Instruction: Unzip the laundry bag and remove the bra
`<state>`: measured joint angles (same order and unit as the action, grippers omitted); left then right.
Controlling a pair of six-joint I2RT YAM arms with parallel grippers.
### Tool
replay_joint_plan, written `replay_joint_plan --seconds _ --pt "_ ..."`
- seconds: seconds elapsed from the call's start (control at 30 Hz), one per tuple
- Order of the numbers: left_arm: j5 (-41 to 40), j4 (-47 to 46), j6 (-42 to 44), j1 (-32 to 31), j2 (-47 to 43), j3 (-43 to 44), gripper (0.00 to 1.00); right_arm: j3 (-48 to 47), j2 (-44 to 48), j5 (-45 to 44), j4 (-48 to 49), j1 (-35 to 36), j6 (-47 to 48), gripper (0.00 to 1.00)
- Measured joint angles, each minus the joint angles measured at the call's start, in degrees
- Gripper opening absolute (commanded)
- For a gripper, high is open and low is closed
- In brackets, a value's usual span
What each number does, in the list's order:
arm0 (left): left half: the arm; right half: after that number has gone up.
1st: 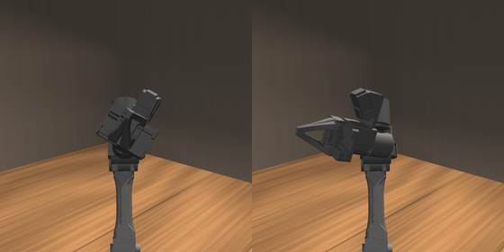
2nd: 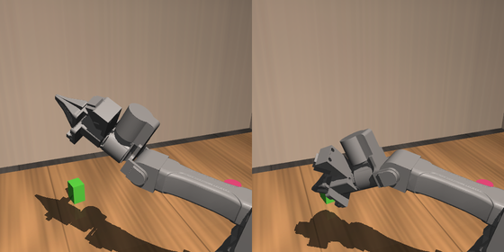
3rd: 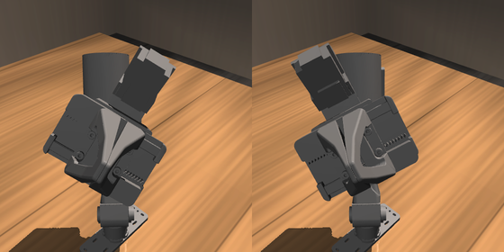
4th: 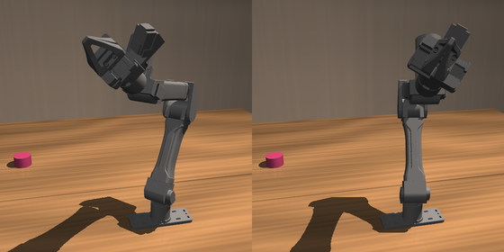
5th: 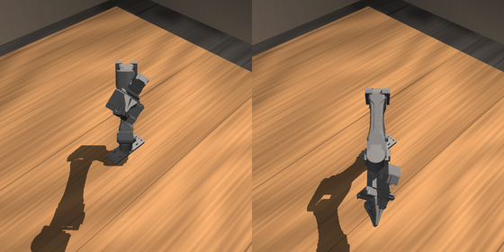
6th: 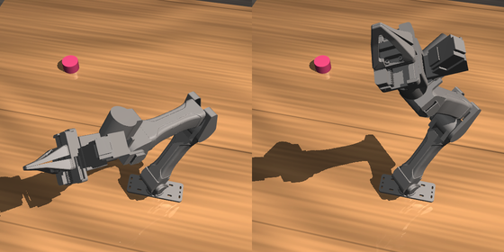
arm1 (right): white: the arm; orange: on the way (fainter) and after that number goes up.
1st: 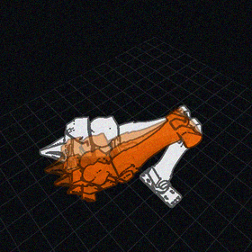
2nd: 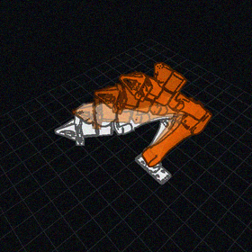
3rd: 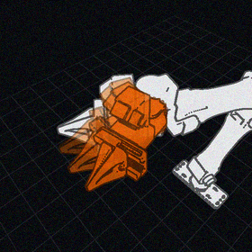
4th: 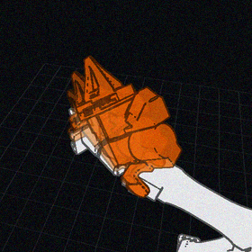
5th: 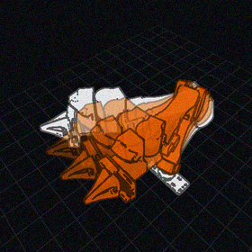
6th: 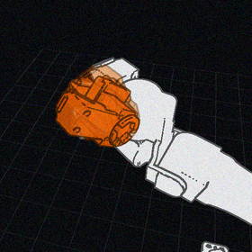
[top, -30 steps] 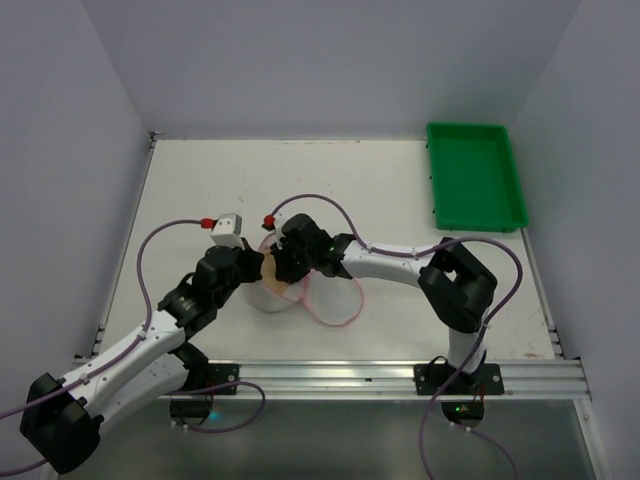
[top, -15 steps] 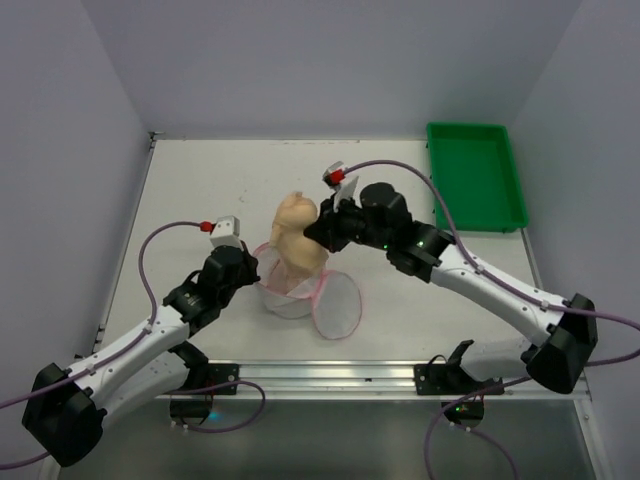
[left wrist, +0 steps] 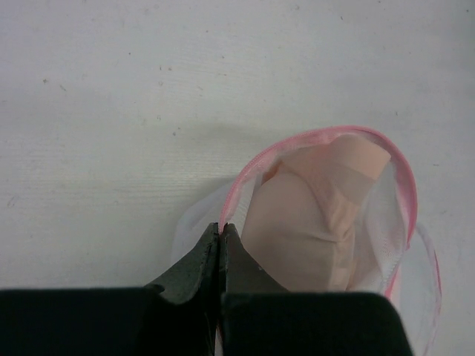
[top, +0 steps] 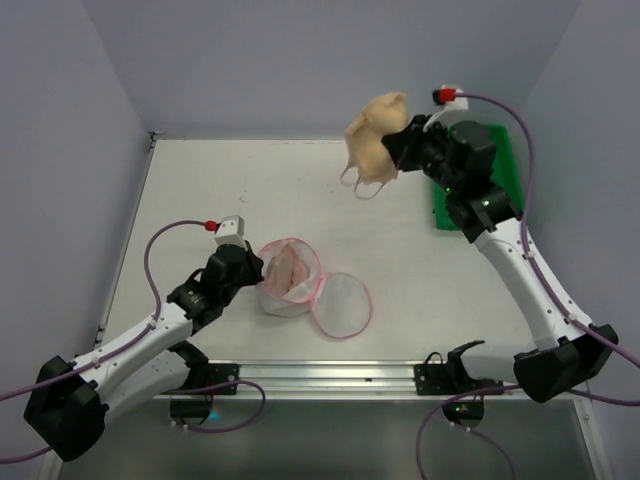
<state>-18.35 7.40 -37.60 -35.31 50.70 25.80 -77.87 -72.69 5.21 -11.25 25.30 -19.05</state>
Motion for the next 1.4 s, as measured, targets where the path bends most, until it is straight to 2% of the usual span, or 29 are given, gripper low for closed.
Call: replay_joint_plan --seconds 0.23,0.43,0.6,0.77,1.07,1.17,1.2,1.27,1.3,1.4 --pt "1.3 -0.9 -0.3 0.0 1.1 0.0 0.00 -14.8 -4.4 -6.5 -0.7 -10.9 -0.3 0.00" --pt "2.3 -1.3 -0.3 0.0 1.3 0.0 0.00 -17.1 -15.5 -16.3 -0.2 -21.0 -5.4 0.00" --pt "3.3 -2.2 -0.4 0.0 1.9 0.0 0.00 -13.0 -25.7 -19.8 0.6 -22.3 -9.2 0.00" --pt "5.0 -2.9 -0.9 0.0 2.9 0.0 0.00 -13.2 -33.6 -21.5 2.1 -23.2 -10.7 0.00" --pt "6.2 -4.0 -1.6 0.0 5.4 0.0 0.00 -23.1 -42.4 -22.8 2.9 -30.6 -10.3 0.00" --pt "6.4 -5.2 -1.8 0.0 6.5 0.0 0.00 -26.8 -43.7 -23.0 3.3 -31.7 -9.9 0.07" --pt "6.4 -5.4 -1.8 0.0 6.8 0.0 0.00 -28.0 -44.3 -22.7 3.2 -31.9 -9.8 0.21" --pt "6.5 -5.7 -1.8 0.0 7.3 0.0 0.00 -31.0 -46.4 -21.8 2.7 -32.4 -9.6 0.32" --pt "6.6 -5.8 -1.8 0.0 7.5 0.0 0.00 -32.8 -47.7 -21.1 2.5 -32.5 -9.5 0.42" --pt "6.6 -6.2 -1.8 0.0 7.7 0.0 0.00 -35.3 -50.7 -19.1 1.3 -32.8 -9.0 0.56"
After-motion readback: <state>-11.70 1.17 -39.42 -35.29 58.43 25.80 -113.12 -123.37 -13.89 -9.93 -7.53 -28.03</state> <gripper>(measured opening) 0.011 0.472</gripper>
